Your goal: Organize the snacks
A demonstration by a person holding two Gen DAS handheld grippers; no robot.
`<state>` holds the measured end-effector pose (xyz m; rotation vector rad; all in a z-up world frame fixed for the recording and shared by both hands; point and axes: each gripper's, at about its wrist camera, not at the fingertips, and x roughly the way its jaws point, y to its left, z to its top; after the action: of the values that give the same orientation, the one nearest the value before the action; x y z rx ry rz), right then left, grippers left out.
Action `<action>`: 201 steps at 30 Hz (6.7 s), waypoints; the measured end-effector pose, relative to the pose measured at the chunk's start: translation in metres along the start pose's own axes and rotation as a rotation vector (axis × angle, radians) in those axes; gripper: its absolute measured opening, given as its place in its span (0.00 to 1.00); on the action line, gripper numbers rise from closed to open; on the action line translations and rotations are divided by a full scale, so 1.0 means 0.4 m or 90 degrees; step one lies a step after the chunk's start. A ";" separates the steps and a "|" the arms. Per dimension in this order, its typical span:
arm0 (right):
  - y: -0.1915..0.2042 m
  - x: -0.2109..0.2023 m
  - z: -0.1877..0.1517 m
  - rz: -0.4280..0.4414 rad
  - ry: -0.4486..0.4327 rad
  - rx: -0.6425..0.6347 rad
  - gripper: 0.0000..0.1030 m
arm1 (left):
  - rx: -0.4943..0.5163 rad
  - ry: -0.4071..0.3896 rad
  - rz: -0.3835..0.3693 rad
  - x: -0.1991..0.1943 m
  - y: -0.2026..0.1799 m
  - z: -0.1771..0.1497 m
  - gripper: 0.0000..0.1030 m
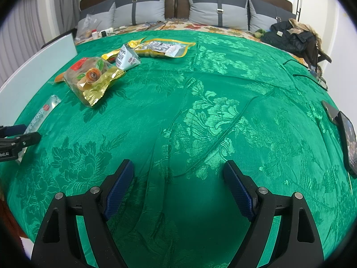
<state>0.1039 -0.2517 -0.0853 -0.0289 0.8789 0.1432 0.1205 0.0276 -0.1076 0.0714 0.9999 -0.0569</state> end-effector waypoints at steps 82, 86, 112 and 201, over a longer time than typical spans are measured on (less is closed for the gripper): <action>0.022 -0.075 0.095 0.374 0.081 0.251 0.58 | -0.027 -0.031 -0.156 -0.087 0.027 0.024 0.17; 0.030 -0.067 0.099 0.372 0.087 0.257 0.58 | -0.096 -0.077 -0.207 -0.185 0.106 0.042 0.17; 0.945 -0.096 0.438 0.525 0.108 -0.042 0.67 | -0.331 -0.152 0.108 -0.390 0.868 -0.049 0.54; -0.101 -0.057 0.032 -0.045 -0.024 0.013 0.73 | 0.114 -0.255 0.195 -0.535 -0.066 0.190 0.95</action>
<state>0.1048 -0.2930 -0.0610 -0.0377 0.8406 0.0680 0.0666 -0.0020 0.1128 0.3625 0.5728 0.1172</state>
